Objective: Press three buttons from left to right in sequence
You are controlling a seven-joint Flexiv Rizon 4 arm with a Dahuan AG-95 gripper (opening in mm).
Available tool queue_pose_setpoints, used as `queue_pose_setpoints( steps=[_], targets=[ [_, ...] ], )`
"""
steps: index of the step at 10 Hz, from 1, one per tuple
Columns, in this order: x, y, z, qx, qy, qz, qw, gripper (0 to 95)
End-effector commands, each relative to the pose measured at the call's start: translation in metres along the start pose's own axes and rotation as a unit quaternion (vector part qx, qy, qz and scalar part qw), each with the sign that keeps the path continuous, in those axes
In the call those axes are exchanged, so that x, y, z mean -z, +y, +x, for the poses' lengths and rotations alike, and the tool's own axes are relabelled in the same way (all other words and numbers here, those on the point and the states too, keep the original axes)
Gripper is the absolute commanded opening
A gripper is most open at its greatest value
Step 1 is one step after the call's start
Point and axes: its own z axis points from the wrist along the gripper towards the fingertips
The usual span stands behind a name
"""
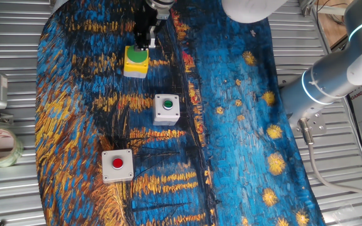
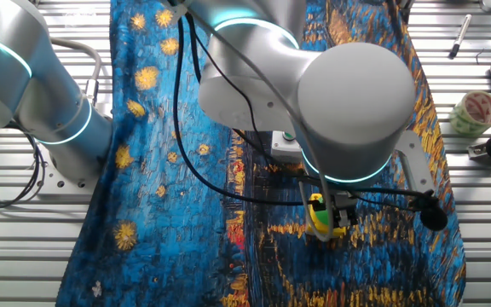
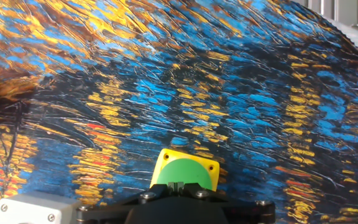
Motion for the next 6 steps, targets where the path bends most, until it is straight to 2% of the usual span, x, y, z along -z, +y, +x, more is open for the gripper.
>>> queue_pose_setpoints(
  steps=[1,6],
  targets=[
    [-0.0023,0.0004,-0.0006,0.0,-0.001,0.0,1.0,0.0],
    [-0.0023,0.0004,-0.0007,-0.001,0.0,-0.003,1.0,0.0]
  ],
)
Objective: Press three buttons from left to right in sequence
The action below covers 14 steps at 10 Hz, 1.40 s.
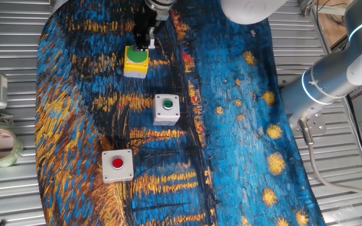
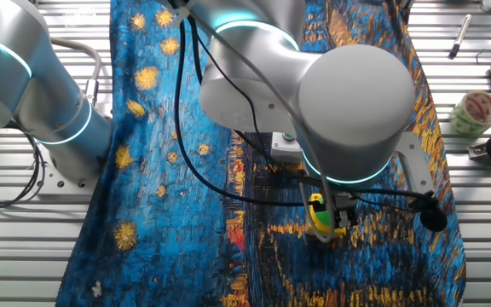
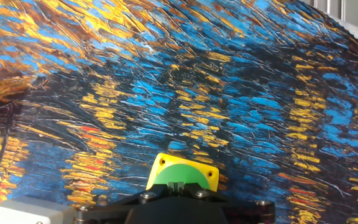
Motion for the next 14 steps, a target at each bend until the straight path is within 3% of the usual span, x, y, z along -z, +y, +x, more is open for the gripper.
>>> queue_pose_setpoints(
  steps=[1,6,11,14],
  targets=[
    [0.0001,0.0003,0.0002,0.0,0.0,-0.001,1.0,0.0],
    [0.0002,0.0006,0.0015,-0.005,-0.002,-0.002,1.0,0.0],
    [0.0002,0.0006,0.0015,0.0,-0.01,-0.014,0.9999,0.0],
    [0.0002,0.0006,0.0015,0.01,0.003,-0.01,0.9999,0.0]
  ],
)
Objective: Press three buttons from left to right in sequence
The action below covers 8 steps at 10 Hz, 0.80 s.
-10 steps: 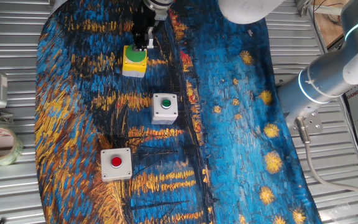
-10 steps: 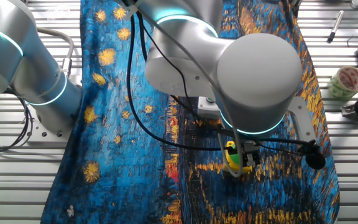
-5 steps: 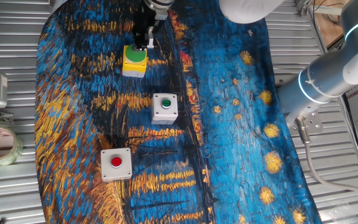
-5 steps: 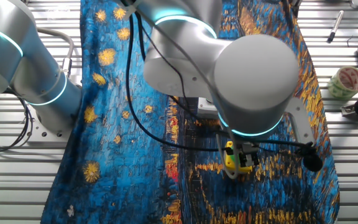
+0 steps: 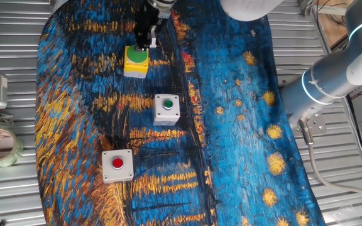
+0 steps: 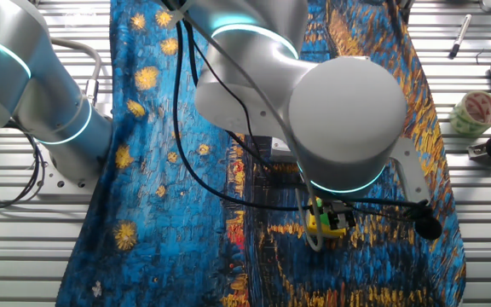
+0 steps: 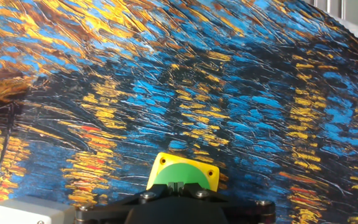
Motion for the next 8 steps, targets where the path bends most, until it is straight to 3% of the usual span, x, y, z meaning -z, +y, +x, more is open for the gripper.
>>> queue_pose_setpoints(
  steps=[1,4,8],
  targets=[
    [-0.0001,0.0001,-0.0001,0.006,0.011,0.004,0.9999,0.0],
    [-0.0001,0.0001,-0.0001,0.019,0.015,0.006,0.9997,0.0],
    [-0.0001,0.0001,-0.0001,0.027,0.039,-0.002,0.9989,0.0]
  ],
)
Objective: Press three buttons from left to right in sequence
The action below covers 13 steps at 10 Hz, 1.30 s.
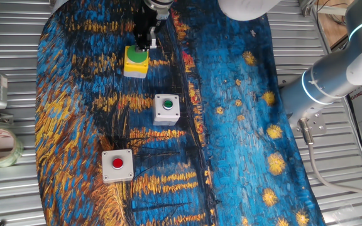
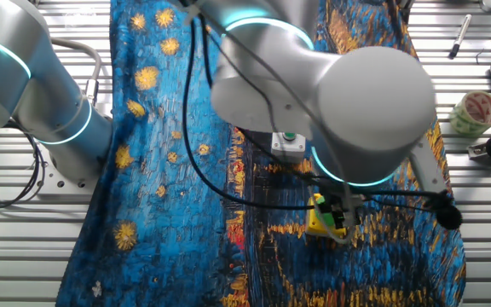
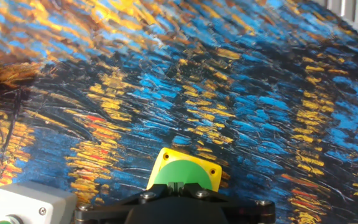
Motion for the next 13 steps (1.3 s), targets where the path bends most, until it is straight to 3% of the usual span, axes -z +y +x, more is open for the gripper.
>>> queue_pose_setpoints(
  steps=[1,4,6,13],
  targets=[
    [-0.0008,0.0001,0.0003,-0.002,0.013,-0.003,0.9999,0.0],
    [-0.0008,0.0001,0.0003,-0.013,0.018,0.0,0.9998,0.0],
    [-0.0008,0.0001,0.0003,-0.016,0.005,0.016,0.9997,0.0],
    [-0.001,0.0001,0.0003,-0.023,0.003,0.014,0.9996,0.0]
  ],
)
